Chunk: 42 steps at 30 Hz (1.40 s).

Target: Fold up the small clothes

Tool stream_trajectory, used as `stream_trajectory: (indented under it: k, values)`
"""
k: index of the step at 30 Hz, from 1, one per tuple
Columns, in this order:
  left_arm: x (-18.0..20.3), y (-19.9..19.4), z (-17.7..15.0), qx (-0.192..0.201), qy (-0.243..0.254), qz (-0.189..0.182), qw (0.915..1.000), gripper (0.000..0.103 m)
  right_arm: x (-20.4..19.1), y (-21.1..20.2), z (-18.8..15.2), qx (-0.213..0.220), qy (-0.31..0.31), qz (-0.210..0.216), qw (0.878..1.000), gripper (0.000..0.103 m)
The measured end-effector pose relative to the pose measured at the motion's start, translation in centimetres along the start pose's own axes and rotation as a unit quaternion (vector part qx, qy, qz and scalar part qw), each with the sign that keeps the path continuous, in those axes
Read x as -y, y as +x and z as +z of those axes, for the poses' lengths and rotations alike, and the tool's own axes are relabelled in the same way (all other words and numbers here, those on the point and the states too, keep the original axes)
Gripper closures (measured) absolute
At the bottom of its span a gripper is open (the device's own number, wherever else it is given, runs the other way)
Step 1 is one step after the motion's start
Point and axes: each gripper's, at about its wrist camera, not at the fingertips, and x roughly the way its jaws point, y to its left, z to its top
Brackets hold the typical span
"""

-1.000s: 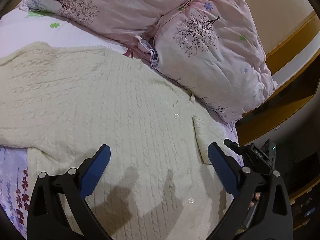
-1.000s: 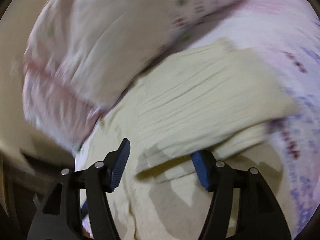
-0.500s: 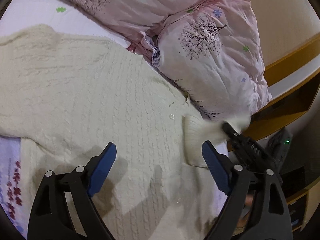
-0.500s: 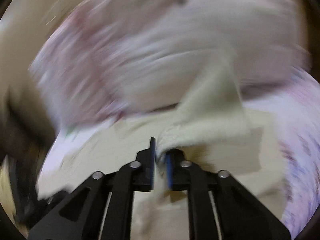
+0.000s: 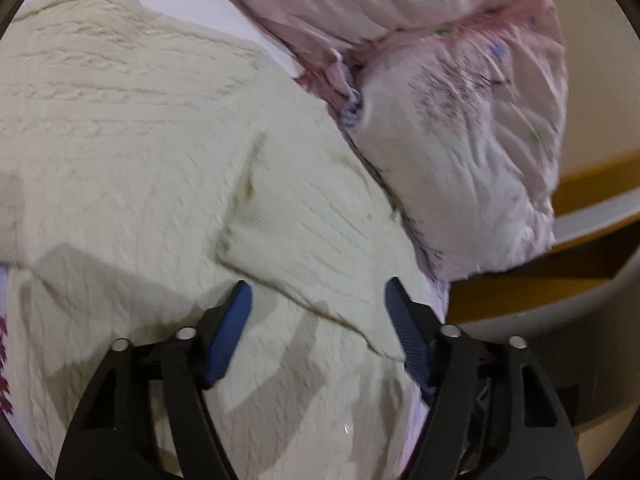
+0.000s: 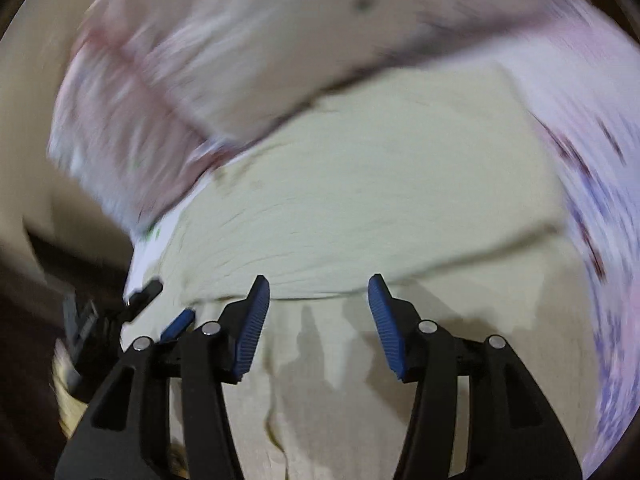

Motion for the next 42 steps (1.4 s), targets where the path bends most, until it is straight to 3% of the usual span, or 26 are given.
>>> stream_trajectory:
  k: [4, 7, 10, 12, 15, 19, 22, 25, 26, 27, 29, 30, 31, 36, 42]
  values:
    - [-0.3, 0.5, 0.9, 0.011, 0.003, 0.029, 0.9995, 0.054, 4.6, -0.6, 0.3, 0.023, 0.09, -0.003, 0.996, 0.068]
    - [-0.3, 0.9, 1.5, 0.021, 0.015, 0.049, 0.9984, 0.076, 6.2, -1.0, 0.9, 0.061, 0.132, 0.0, 0.989, 0.074]
    - [0.1, 1.4, 2.3, 0.031, 0.04, 0.075, 0.9959, 0.096, 7.0, -1.3, 1.7, 0.111, 0.146, -0.025, 0.983, 0.076]
    - [0.7, 1.2, 2.6, 0.038, 0.061, 0.081, 0.9941, 0.097, 7.0, -1.3, 2.1, 0.132, 0.139, -0.043, 0.98, 0.095]
    - [1.5, -0.2, 2.8, 0.064, 0.098, 0.091, 0.9889, 0.097, 5.6, -2.1, 1.9, 0.156, 0.1, -0.043, 0.982, 0.098]
    - [0.7, -0.2, 2.8, 0.066, 0.105, 0.132, 0.9835, 0.097, 4.2, -1.4, 1.6, 0.14, 0.052, -0.098, 0.984, 0.098]
    - [0.1, 0.5, 2.5, 0.051, 0.099, 0.145, 0.9831, 0.097, 4.3, -0.8, 1.3, 0.117, 0.04, -0.141, 0.982, 0.089]
    - [0.3, 0.1, 2.2, 0.048, 0.107, 0.144, 0.9827, 0.097, 3.4, -1.8, 0.1, 0.123, 0.027, -0.164, 0.978, 0.066]
    - [0.3, -0.4, 2.2, 0.049, 0.104, 0.141, 0.9832, 0.096, 2.7, -2.6, -0.4, 0.131, 0.019, -0.168, 0.977, 0.066]
    - [0.3, -1.0, 2.1, 0.052, 0.105, 0.136, 0.9837, 0.092, 1.8, -3.2, -0.8, 0.137, 0.008, -0.166, 0.977, 0.066]
    - [0.2, -2.6, 1.7, 0.06, 0.105, 0.127, 0.9845, 0.07, -0.2, -3.8, -1.4, 0.141, -0.025, -0.152, 0.978, 0.066]
    - [0.1, -3.3, 1.5, 0.065, 0.104, 0.122, 0.9849, 0.053, -1.4, -3.8, -1.6, 0.138, -0.044, -0.14, 0.979, 0.066]
    - [-0.2, -4.6, 1.2, 0.076, 0.102, 0.115, 0.9853, 0.047, -2.5, -3.4, -1.7, 0.13, -0.065, -0.126, 0.981, 0.066]
    - [-3.4, -11.6, -0.6, 0.117, 0.085, 0.109, 0.9836, 0.042, -8.8, 1.9, -2.0, 0.046, -0.177, -0.083, 0.98, 0.066]
    - [-10.2, -18.9, -1.2, 0.171, -0.008, 0.147, 0.9742, 0.042, -12.9, 7.8, -3.2, 0.006, -0.262, -0.126, 0.957, 0.065]
